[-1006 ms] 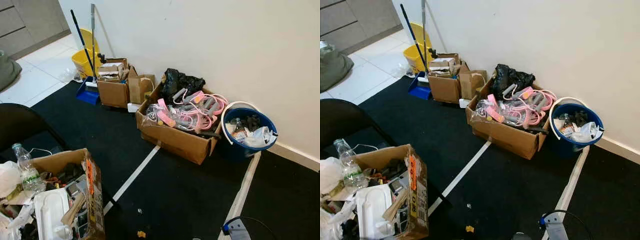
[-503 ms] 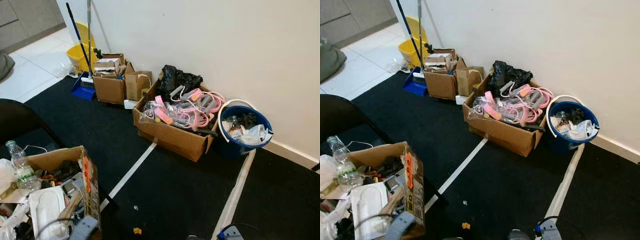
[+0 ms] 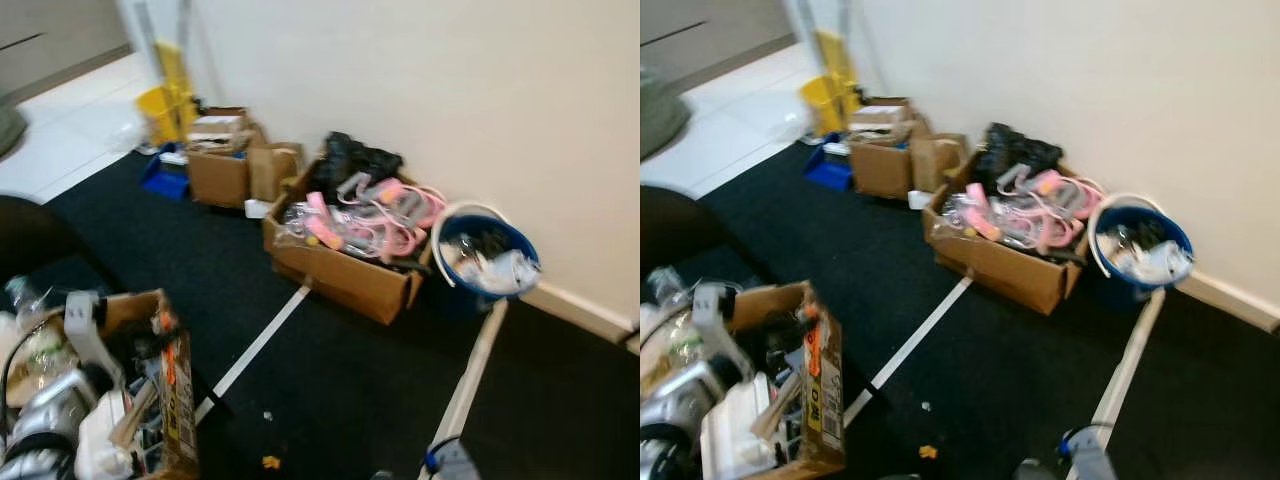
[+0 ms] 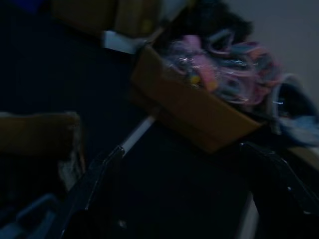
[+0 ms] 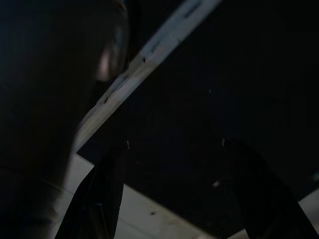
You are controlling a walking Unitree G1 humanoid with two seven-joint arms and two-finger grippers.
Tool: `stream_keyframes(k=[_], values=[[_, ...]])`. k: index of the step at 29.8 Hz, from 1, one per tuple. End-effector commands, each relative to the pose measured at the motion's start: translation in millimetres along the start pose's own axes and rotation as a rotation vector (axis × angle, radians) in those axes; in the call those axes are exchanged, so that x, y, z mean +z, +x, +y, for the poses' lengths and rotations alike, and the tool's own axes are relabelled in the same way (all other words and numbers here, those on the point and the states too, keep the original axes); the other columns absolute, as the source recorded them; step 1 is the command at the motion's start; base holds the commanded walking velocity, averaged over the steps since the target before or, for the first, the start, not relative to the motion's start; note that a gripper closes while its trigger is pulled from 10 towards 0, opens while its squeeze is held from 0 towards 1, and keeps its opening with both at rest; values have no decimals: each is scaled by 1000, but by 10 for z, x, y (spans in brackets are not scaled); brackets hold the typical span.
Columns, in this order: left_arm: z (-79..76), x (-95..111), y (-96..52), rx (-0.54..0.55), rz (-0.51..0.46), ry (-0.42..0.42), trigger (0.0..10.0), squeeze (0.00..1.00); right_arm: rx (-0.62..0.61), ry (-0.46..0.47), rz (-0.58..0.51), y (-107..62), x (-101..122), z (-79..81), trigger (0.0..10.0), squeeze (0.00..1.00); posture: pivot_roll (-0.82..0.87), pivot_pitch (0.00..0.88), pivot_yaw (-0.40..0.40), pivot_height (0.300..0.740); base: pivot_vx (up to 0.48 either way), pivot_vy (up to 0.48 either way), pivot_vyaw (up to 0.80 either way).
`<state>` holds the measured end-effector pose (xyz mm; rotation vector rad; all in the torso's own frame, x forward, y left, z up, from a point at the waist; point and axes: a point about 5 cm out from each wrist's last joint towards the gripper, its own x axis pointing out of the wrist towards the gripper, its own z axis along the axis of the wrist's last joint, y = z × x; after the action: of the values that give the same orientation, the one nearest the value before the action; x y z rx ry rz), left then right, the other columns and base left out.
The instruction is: Picking trash to rubbish bin
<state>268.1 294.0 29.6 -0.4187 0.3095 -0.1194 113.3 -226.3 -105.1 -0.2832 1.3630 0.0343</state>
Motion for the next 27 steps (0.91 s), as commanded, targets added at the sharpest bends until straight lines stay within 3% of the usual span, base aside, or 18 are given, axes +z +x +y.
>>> stream_keyframes(k=[1,7,10,27], values=[[-16,-308,-57,62,65,-35,10000,0,3,13,32,5,-102,29,10000,0,153,87,58,740,0,0,-800],[-178,-589,-41,31,126,-69,10000,0,-2,7,33,3,-112,3,10000,0,121,94,45,740,0,0,-800],[-180,-634,-55,42,141,-78,10000,0,-4,7,32,3,-117,-1,10000,0,113,94,48,740,0,0,-800],[-115,-975,-235,176,324,38,10000,0,8,18,43,10,-194,83,10000,0,97,88,71,740,0,0,-800]])
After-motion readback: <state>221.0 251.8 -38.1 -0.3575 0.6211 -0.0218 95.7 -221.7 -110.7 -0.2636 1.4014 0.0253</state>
